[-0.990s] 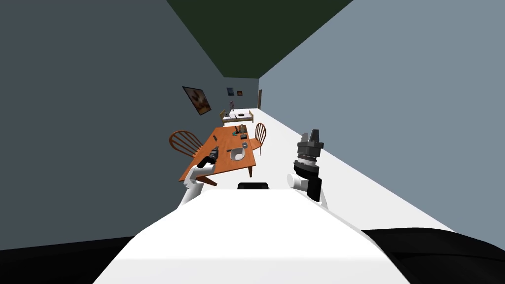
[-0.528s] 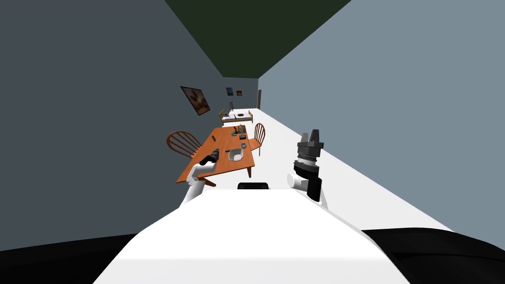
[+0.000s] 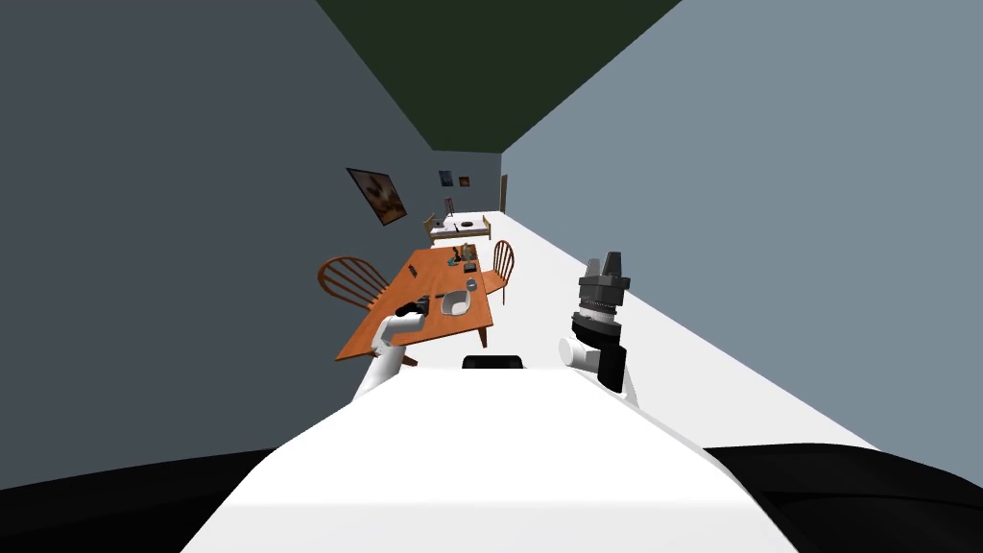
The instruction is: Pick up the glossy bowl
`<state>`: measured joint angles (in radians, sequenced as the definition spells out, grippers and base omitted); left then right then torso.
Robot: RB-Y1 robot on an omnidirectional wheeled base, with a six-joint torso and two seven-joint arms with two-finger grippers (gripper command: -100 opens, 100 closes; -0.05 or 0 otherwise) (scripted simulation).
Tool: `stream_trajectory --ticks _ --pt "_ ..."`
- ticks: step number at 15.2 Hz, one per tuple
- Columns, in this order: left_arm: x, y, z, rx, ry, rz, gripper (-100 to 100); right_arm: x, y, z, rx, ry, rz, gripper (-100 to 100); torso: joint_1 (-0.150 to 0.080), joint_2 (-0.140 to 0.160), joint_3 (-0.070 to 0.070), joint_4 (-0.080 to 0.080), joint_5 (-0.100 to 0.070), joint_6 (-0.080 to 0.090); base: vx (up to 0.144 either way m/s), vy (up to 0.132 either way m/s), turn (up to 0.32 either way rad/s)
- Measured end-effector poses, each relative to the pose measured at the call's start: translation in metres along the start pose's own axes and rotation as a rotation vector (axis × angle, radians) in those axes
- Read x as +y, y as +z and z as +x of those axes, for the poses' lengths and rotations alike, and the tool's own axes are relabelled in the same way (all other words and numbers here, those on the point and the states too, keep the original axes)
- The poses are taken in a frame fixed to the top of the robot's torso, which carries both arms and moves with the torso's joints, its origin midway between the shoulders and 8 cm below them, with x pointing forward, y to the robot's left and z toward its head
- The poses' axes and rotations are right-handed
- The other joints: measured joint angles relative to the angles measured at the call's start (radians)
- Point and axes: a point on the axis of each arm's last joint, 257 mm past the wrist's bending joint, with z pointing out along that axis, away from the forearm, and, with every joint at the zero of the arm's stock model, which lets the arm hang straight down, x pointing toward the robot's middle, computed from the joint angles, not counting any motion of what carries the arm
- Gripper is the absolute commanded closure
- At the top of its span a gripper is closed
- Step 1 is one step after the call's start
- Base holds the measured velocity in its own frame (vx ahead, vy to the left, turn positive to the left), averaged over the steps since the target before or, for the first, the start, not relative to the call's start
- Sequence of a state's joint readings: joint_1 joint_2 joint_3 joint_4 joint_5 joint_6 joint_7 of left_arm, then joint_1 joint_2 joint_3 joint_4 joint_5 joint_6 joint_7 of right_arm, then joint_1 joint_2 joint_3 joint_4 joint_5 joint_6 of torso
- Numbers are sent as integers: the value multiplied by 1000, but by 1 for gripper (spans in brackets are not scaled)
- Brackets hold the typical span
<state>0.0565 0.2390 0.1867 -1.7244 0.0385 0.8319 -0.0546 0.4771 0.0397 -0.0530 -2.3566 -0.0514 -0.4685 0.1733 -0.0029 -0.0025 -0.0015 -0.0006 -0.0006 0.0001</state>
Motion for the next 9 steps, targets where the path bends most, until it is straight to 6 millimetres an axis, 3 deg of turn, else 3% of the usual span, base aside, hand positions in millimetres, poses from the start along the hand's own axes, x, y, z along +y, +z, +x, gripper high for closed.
stream_trajectory --ticks 9 --pt "44 9 30 45 -52 -193 -100 0 0 0 0 0 0 0 0 1 0 0 0 0 24 -27 -9"
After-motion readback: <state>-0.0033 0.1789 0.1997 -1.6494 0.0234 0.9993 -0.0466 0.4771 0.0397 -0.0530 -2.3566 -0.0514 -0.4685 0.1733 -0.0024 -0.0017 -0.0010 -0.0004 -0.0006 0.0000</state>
